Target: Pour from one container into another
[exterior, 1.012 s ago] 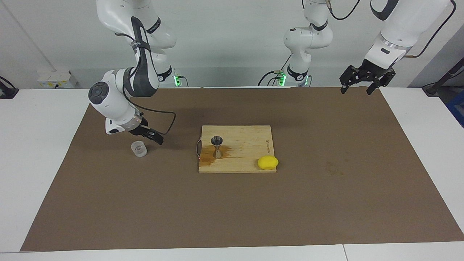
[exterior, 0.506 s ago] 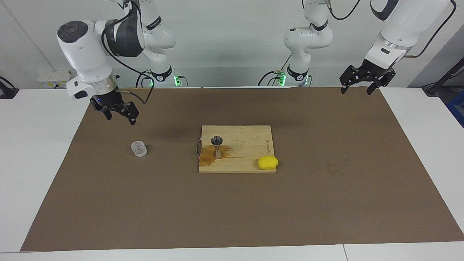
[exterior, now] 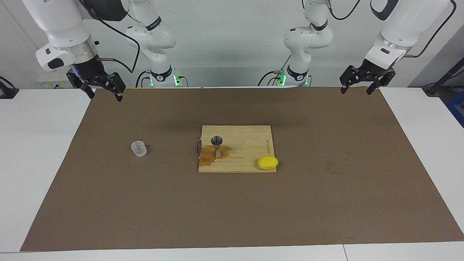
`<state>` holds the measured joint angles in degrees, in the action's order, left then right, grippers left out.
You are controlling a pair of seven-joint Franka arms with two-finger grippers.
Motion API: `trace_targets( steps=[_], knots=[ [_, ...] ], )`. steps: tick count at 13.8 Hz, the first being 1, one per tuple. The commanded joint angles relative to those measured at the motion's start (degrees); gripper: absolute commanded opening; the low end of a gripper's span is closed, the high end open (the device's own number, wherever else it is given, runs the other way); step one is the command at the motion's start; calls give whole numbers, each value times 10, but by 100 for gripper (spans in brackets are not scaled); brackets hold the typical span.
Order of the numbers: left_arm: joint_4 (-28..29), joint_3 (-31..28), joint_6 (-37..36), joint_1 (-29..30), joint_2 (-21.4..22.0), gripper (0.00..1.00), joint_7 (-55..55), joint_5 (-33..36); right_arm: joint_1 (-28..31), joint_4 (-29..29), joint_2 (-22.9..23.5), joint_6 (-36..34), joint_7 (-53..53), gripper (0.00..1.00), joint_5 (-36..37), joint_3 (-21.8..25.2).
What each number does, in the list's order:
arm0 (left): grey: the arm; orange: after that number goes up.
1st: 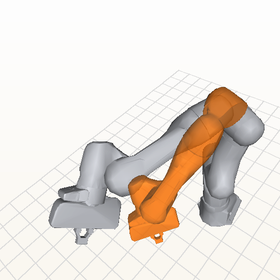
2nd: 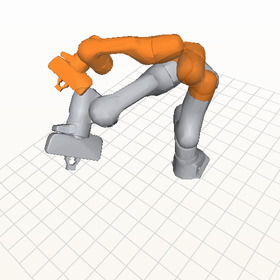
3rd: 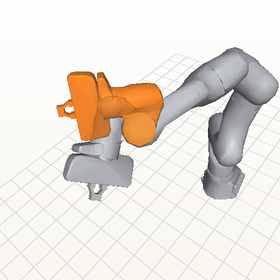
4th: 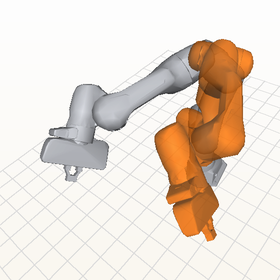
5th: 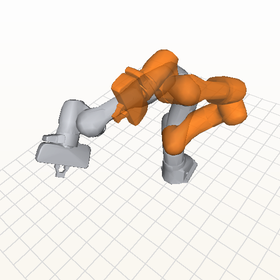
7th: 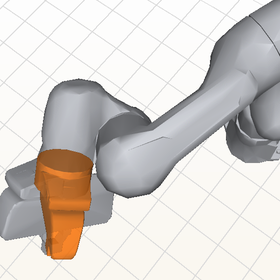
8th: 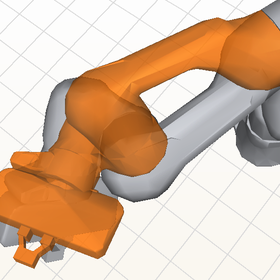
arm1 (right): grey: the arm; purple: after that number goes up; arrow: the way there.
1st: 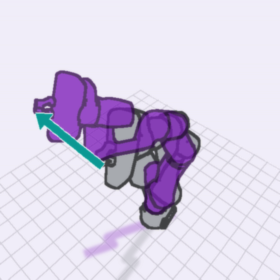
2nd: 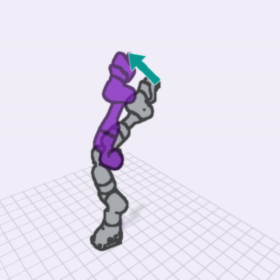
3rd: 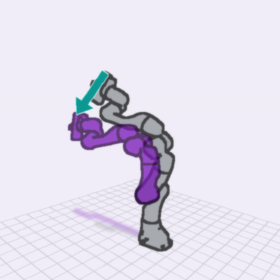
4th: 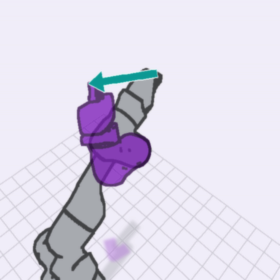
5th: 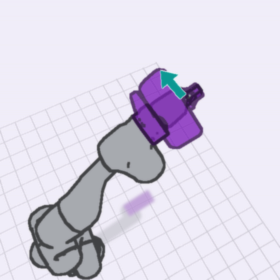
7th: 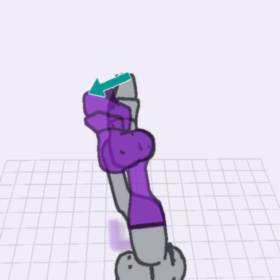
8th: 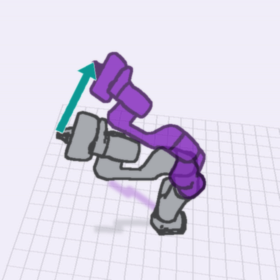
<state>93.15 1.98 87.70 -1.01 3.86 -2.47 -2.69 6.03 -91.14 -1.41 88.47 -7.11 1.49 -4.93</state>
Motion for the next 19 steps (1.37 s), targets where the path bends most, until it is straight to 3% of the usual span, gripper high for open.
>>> trace_targets(
  steps=[1, 19],
  knots=[
    [4, 2, -8, 7, 7, 100, -3, -8, -1, 23, 16, -40, 14, 100, 0, -5],
    [4, 2, -8, 7, 7, 100, -3, -8, -6, 6, 9, -10, 5, 100, 4, -7]
  ],
)
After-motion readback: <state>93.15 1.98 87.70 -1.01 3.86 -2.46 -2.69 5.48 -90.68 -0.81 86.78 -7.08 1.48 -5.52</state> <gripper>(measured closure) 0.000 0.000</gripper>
